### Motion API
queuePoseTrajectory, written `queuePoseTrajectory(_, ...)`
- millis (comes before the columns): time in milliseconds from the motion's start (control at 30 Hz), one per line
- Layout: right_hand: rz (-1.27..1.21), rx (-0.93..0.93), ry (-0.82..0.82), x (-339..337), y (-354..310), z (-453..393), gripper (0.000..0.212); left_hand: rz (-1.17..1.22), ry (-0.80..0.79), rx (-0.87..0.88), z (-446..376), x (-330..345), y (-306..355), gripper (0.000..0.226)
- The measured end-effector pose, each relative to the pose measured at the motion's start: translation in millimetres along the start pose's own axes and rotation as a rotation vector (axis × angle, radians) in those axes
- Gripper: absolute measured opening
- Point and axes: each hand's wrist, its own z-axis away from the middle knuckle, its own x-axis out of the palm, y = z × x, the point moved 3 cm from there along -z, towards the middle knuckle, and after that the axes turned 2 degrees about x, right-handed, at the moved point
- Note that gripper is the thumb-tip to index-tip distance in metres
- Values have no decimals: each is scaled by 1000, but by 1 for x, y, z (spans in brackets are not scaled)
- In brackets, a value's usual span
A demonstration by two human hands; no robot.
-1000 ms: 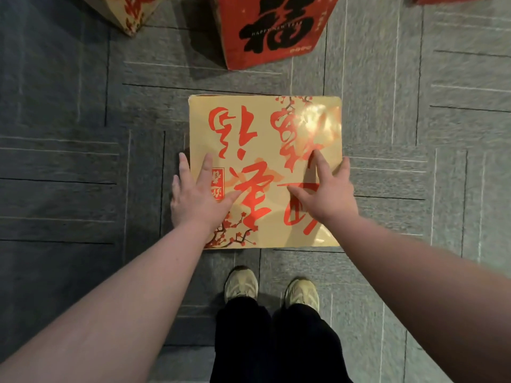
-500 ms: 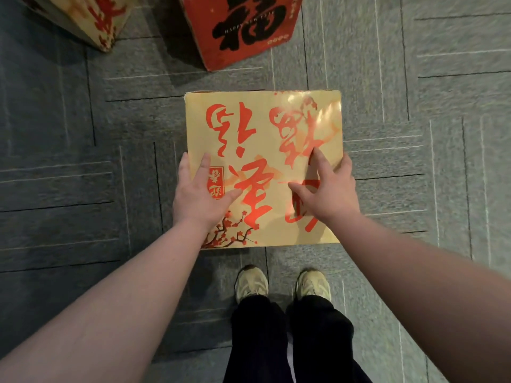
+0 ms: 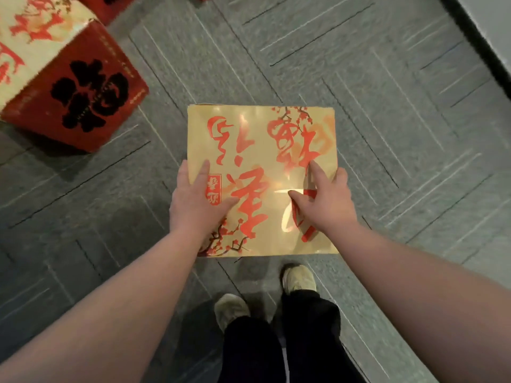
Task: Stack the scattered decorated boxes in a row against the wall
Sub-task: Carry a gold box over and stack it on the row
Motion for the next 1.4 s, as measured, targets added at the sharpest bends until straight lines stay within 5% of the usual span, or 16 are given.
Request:
queuePoseTrajectory(633,-416,509,290,-161,359,42,70,-276,-167,652,85,174,386,96)
queuePoseTrajectory(967,-604,859,497,-222,591,138,69,-442,-356,1036,231,337,600,95)
queuePoseTrajectory(1400,-790,1298,747,-270,803,269,71,-558,-671,1538,438,524,793,92)
